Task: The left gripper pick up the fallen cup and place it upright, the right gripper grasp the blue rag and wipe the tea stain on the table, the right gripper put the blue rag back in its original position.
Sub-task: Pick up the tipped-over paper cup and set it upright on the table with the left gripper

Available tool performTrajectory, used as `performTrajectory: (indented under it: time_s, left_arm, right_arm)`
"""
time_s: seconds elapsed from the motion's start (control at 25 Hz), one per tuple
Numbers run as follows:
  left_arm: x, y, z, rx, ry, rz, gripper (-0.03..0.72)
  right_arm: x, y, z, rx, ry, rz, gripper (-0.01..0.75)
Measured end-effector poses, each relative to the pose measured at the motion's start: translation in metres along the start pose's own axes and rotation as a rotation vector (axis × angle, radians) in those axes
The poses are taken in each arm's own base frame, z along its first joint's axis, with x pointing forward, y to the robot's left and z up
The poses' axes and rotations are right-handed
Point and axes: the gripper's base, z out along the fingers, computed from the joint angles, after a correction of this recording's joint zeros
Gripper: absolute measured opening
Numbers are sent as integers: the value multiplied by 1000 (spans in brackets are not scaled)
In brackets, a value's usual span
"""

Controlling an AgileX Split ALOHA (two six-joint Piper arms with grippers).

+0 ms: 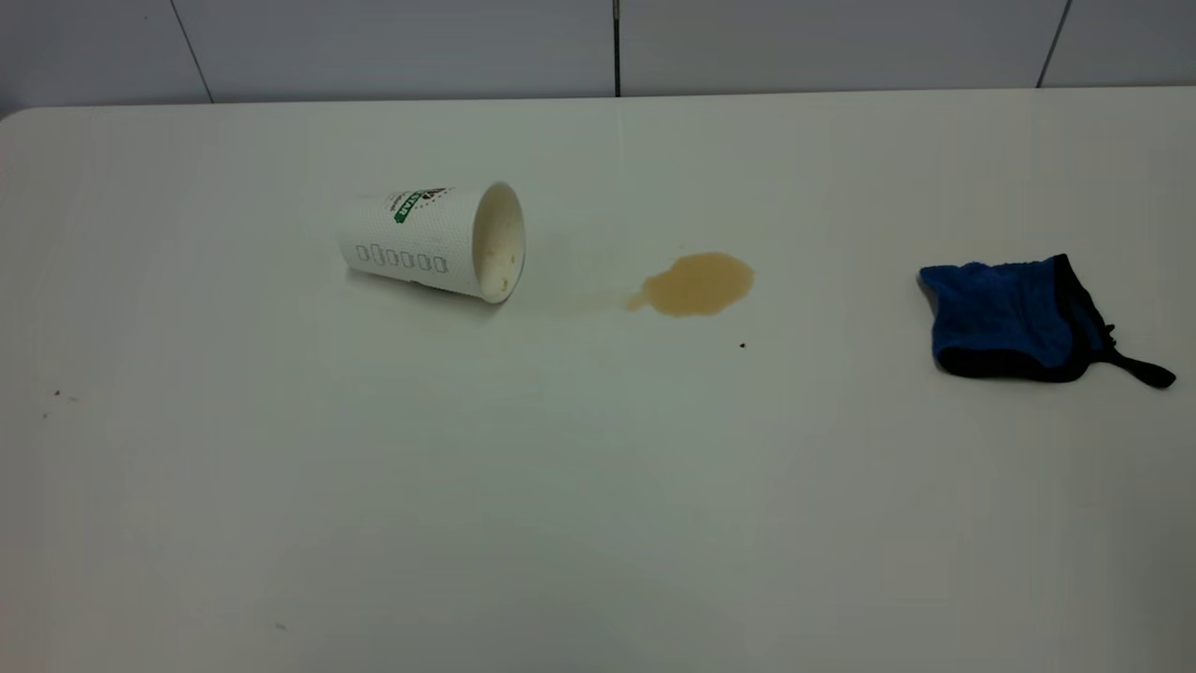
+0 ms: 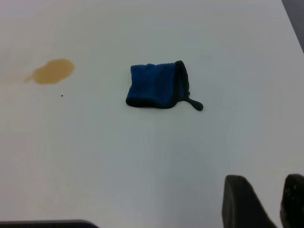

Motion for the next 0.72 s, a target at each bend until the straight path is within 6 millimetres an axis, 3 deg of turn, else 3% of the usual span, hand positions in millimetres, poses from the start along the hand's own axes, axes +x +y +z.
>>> performTrajectory:
  time_s: [0.48,0.72]
  left_arm:
    - [-3,1,-5,7,-27,48,241]
    - [-20,3,-5,20,-72,67,241]
  right_arm:
    - [0,0,0,0,0,0,239]
    - [0,0,0,0,0,0,239]
